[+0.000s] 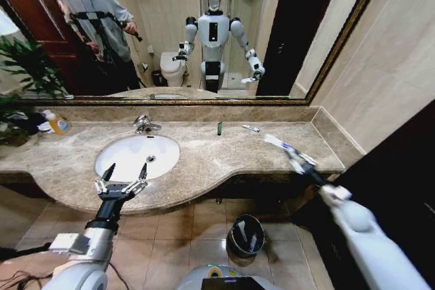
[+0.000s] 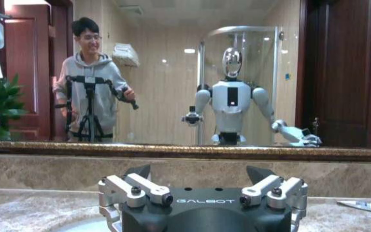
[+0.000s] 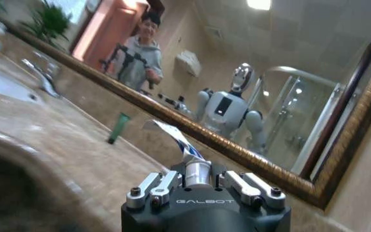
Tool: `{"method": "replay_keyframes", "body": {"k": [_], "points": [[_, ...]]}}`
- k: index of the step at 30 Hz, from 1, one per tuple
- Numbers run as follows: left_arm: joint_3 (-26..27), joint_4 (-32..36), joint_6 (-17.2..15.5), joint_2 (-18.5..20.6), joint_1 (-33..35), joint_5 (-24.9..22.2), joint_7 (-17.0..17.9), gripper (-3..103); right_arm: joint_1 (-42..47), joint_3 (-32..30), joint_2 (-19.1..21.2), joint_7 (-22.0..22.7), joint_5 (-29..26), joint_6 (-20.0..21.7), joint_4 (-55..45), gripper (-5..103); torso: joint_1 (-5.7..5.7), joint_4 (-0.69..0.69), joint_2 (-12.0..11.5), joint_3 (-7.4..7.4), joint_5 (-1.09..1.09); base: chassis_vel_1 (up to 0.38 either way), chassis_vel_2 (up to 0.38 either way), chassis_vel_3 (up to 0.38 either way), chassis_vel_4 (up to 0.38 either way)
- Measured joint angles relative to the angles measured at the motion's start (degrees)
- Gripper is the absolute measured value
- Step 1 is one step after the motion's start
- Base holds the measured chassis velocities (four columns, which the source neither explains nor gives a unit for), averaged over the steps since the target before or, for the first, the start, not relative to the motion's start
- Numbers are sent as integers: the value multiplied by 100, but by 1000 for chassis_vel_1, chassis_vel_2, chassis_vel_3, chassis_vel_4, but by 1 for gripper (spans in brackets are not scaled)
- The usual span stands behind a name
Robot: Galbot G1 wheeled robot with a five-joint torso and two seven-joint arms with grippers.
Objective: Pick up the trash from the sink and place it in the trash bin.
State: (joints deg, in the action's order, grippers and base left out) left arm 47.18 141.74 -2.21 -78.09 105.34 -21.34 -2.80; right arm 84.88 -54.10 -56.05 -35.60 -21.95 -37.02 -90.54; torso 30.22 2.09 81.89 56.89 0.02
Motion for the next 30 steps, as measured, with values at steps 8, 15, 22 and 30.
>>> {"method": "replay_keyframes", "body": {"k": [8,15,22,30], "points": [[0,0,0,0,0,0,0,100,1614,-22,-436,-1232,-459,-792,111,25,-1,-1,1,0,-8,0,0,0,0],[0,0,0,0,0,0,0,100,625,1123,-825,-1209,1356,-422,1528,25,0,3,-1,1,-1,0,0,0,0],[0,0,0,0,0,0,0,100,-739,1857,-1145,-1014,2562,235,3235,25,1,3,-2,2,-2,0,0,0,0],[0,0,0,0,0,0,0,100,-1258,1934,-1369,-569,3679,494,3732,25,1,1,-1,1,-2,0,0,0,0]]}}
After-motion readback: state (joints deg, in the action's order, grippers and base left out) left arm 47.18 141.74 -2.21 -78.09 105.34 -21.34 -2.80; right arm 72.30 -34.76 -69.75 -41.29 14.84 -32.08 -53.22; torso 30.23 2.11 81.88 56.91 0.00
